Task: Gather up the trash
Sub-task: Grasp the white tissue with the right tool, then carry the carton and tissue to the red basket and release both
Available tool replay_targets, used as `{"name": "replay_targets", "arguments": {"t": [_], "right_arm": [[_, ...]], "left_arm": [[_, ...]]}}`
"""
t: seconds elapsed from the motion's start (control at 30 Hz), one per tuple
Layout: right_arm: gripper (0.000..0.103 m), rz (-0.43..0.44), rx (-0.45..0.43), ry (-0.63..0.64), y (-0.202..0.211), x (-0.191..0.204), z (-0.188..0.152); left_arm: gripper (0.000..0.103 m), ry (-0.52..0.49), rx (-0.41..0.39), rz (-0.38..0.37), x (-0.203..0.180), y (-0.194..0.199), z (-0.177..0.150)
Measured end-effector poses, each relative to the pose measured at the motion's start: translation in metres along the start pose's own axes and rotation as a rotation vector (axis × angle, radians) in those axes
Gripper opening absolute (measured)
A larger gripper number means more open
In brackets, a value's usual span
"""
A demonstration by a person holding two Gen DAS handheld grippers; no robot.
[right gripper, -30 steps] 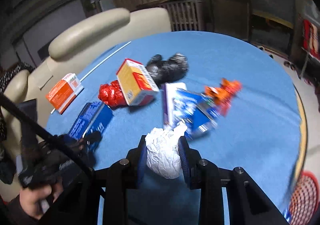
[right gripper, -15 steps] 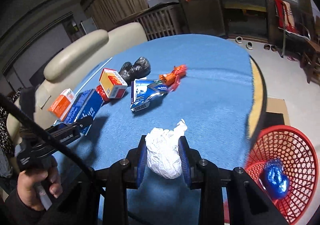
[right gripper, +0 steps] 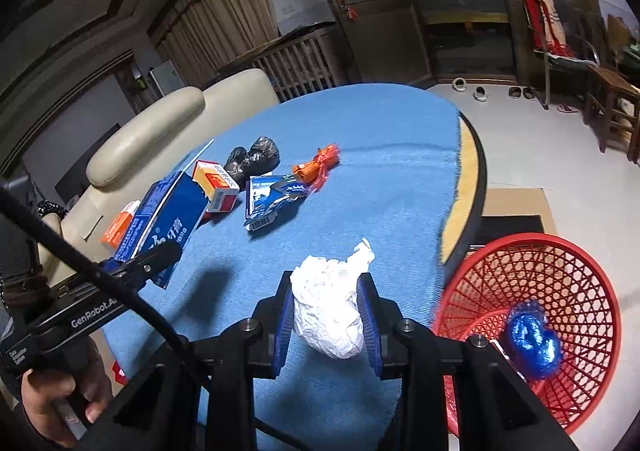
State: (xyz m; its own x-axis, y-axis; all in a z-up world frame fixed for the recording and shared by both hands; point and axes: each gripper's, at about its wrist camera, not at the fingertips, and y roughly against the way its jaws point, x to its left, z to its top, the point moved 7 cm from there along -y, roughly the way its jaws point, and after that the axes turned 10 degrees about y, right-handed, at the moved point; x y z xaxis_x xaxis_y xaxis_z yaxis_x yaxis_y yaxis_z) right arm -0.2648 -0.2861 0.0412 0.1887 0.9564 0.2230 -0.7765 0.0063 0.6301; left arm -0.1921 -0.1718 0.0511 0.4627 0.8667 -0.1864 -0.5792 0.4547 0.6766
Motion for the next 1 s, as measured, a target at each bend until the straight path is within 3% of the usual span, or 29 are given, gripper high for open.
{"name": "replay_targets", "arguments": {"t": [1.0], "right_arm": [[0.033,-0.029,-0.021,-0.053,0.017,-0.027,-0.006]], "left_arm": [[0.058,-0.066,0.01,-0.049,-0.035,-0.003,-0.009]]}}
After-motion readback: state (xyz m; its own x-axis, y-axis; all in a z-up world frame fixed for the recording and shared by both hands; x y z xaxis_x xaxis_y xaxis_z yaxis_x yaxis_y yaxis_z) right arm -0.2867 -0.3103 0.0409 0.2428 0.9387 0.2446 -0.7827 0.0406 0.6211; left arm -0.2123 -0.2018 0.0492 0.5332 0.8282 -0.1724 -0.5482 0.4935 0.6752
